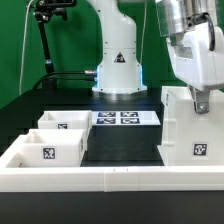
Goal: Assemble drawer
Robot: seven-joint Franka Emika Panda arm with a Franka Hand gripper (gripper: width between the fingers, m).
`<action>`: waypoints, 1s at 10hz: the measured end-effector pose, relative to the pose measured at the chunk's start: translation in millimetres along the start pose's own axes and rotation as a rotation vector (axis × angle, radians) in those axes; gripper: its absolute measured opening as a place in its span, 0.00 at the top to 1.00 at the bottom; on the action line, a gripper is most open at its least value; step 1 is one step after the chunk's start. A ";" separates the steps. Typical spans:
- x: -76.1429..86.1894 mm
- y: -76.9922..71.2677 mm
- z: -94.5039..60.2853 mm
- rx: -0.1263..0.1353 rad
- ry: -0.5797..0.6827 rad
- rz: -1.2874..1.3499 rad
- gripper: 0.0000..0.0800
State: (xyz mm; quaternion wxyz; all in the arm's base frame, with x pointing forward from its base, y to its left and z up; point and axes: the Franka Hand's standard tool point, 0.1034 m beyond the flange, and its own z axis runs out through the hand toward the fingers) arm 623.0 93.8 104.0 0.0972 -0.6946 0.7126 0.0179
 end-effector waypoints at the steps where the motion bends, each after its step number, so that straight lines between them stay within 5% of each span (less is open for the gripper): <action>1: -0.1 -4.7 0.3 0.005 0.004 -0.006 0.95; 10: -0.2 -18.8 0.5 0.018 0.003 -0.052 0.95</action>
Offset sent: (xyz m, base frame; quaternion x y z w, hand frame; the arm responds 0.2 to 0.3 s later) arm 0.0000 0.0000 0.0000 0.0000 0.0000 0.0000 1.0000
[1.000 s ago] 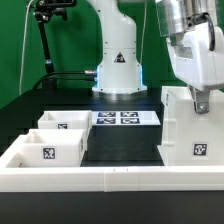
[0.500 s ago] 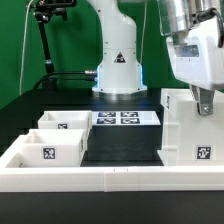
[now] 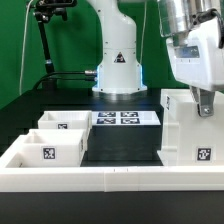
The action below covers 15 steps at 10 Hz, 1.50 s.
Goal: Assemble drawer
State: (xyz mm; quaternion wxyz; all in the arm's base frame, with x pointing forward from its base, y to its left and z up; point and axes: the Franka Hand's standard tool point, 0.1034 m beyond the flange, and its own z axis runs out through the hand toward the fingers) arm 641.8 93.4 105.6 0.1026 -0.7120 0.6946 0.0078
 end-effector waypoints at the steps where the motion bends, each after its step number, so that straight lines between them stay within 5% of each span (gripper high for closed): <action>1: 0.3 -1.7 0.6 -0.013 -0.002 0.001 0.95; 4: -0.4 -0.7 1.0 -0.021 -0.004 -0.003 0.86; 5: -0.7 -0.6 1.1 -0.022 -0.004 -0.005 0.69; 6: -1.3 -0.5 1.3 -0.022 -0.004 -0.008 0.69; 7: -1.8 -0.3 1.4 -0.022 -0.004 -0.011 0.42; 8: -2.1 -0.2 1.5 -0.022 -0.005 -0.015 0.26; 13: -2.6 -0.3 -1.7 -0.023 -0.009 -0.085 0.19; 15: 3.8 -4.6 -30.0 0.002 -0.028 -0.216 0.19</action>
Offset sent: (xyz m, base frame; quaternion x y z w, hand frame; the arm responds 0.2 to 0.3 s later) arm 0.0000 0.0000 0.0000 0.0000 0.0000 0.0000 1.0000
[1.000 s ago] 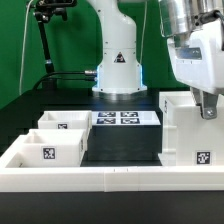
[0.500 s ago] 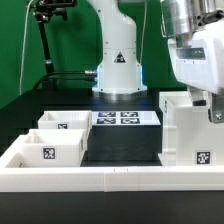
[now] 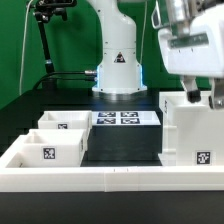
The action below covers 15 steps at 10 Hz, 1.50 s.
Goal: Assemble drawer
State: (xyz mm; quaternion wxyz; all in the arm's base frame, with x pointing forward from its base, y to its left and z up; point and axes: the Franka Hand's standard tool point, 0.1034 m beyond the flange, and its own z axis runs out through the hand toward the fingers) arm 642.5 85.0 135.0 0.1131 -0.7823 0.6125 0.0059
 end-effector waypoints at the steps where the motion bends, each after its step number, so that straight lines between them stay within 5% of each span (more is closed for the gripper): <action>1: 5.9 0.8 -11.9 0.014 0.000 -0.073 0.19; 3: 27.2 10.2 -28.3 0.029 0.004 -0.248 0.19; 6: 66.9 31.0 -34.5 0.011 0.008 -0.466 0.19; 11: 64.7 31.3 -31.9 0.007 0.007 -0.475 0.19; 13: 77.9 43.5 -28.4 -0.054 0.028 -0.755 0.19; 15: 93.9 57.2 -27.3 -0.073 0.026 -0.851 0.19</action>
Offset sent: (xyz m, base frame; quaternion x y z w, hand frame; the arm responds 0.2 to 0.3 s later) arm -0.0309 -0.0426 0.0108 0.0119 -0.0336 -0.2049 0.9781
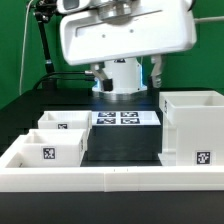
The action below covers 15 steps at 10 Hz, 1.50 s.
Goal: Assemble drawer
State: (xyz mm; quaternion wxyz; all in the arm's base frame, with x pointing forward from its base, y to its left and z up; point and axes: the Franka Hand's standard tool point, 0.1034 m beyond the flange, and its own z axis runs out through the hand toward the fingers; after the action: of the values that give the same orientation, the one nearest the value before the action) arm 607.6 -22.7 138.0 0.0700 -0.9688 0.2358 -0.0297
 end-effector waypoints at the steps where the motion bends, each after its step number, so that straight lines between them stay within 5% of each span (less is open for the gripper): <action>1: 0.5 7.9 1.5 -0.006 -0.003 -0.030 0.19; 6: 0.0 8.7 3.7 -0.015 -0.004 -0.416 0.19; 8: -4.3 29.1 14.2 -0.076 0.004 -0.497 0.19; 12: -15.2 75.0 37.1 -0.110 0.069 -0.427 0.19; 15: -15.9 72.5 36.9 -0.109 0.066 -0.432 0.19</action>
Offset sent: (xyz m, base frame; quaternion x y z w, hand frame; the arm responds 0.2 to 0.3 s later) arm 0.0000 0.0000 0.0000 0.0000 0.0000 -0.1296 0.9916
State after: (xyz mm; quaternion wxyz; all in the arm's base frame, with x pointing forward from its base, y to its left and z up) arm 564.0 -74.6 90.3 0.0017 -0.9977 0.0261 -0.0627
